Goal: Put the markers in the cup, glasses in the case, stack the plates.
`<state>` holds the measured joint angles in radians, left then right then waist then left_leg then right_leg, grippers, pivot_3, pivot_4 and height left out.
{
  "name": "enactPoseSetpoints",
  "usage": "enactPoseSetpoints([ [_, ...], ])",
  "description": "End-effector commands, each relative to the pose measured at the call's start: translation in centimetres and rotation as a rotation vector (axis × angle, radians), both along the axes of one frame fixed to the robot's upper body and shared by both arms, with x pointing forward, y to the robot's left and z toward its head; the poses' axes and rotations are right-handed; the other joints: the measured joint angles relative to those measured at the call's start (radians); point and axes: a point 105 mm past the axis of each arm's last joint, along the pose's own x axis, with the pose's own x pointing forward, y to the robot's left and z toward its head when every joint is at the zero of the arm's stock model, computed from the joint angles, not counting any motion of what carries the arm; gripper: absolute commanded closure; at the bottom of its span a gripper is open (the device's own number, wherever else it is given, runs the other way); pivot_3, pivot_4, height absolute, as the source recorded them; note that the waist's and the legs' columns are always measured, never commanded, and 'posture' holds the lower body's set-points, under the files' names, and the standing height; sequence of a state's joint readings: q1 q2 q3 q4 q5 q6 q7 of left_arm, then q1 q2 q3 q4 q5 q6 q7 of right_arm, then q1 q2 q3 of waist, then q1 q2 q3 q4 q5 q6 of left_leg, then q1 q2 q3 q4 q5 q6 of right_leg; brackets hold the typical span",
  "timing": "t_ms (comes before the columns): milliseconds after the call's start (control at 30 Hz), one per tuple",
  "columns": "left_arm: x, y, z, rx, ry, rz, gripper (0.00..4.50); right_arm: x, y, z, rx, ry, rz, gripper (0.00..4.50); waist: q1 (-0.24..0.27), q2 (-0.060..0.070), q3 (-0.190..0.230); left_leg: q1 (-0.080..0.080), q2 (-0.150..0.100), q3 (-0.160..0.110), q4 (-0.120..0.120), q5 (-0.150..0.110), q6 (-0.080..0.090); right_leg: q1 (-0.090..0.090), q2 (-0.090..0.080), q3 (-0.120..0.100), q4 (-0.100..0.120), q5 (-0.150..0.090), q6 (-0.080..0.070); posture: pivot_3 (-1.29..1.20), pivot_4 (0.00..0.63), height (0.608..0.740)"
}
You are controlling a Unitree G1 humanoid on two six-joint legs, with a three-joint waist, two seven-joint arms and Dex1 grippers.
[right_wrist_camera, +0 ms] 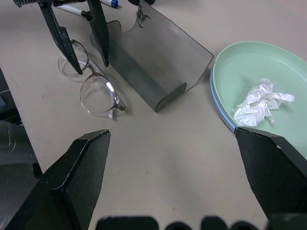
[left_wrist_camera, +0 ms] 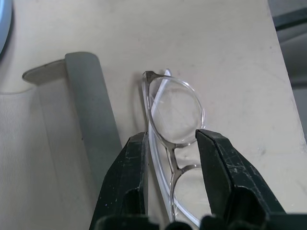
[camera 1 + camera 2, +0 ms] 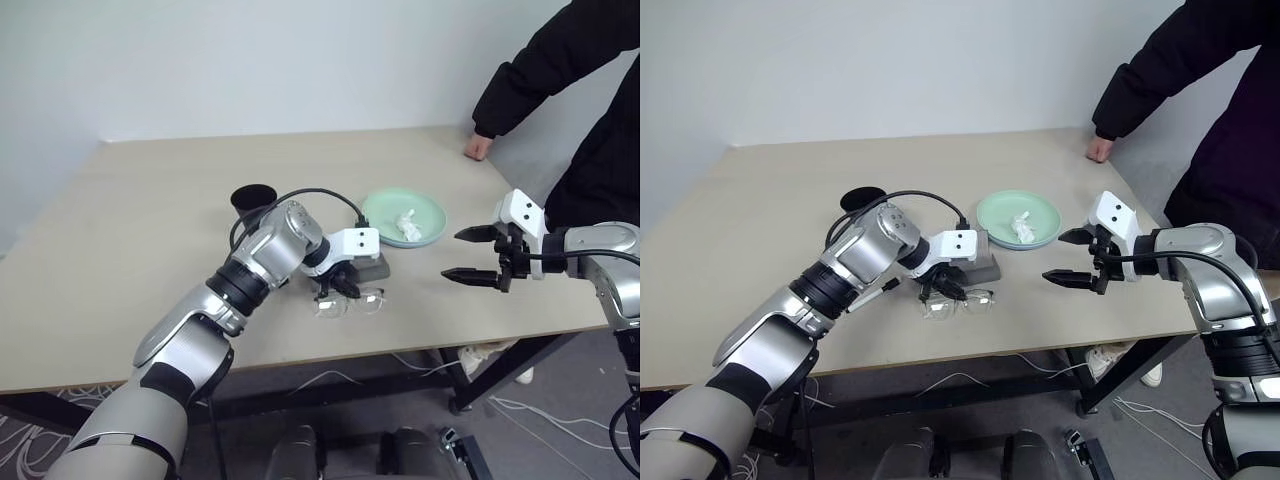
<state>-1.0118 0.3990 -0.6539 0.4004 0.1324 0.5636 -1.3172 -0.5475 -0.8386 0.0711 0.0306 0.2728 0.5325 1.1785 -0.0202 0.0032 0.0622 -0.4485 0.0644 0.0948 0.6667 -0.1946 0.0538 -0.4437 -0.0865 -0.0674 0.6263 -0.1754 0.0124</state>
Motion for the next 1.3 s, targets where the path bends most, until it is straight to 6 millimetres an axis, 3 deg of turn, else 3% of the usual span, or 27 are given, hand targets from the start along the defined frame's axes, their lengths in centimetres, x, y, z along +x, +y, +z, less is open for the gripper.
enactPoseSetpoints([
  [33, 0.1, -0.1, 0.5, 0.019, -0.063, -0.039, 2.93, 0.4, 0.2, 1.5, 0.007, -0.063, 0.006, 0.00, 0.000, 0.000, 0.000, 0.000, 0.000, 0.000, 0.000, 0.000, 0.000, 0.000, 0.000, 0.000, 0.000, 0.000, 0.000, 0.00, 0.000, 0.740],
  [733, -0.5, -0.4, -1.4, 0.074, -0.083, -0.082, 2.93, 0.2, 0.2, 1.4, 0.011, -0.066, -0.002, 0.00, 0.000, 0.000, 0.000, 0.000, 0.000, 0.000, 0.001, 0.000, 0.000, 0.001, 0.000, 0.000, 0.001, 0.000, 0.000, 0.00, 0.000, 0.740],
  [967, -0.4, -0.8, -1.4, 0.074, -0.098, -0.081, 4.48, 0.1, 0.2, 1.3, 0.013, -0.065, -0.004, 0.00, 0.001, 0.002, -0.001, 0.001, 0.000, 0.000, 0.002, 0.000, 0.000, 0.002, 0.000, 0.000, 0.001, 0.000, 0.000, 0.00, 0.000, 0.740],
  [1300, -0.1, -0.7, -1.3, 0.077, -0.116, -0.075, 4.48, 0.2, 0.3, 1.3, 0.015, -0.065, -0.002, 0.00, 0.001, 0.002, -0.002, 0.002, 0.000, -0.001, 0.005, 0.000, 0.001, 0.002, 0.000, 0.000, 0.001, 0.000, 0.000, 0.00, 0.000, 0.740],
])
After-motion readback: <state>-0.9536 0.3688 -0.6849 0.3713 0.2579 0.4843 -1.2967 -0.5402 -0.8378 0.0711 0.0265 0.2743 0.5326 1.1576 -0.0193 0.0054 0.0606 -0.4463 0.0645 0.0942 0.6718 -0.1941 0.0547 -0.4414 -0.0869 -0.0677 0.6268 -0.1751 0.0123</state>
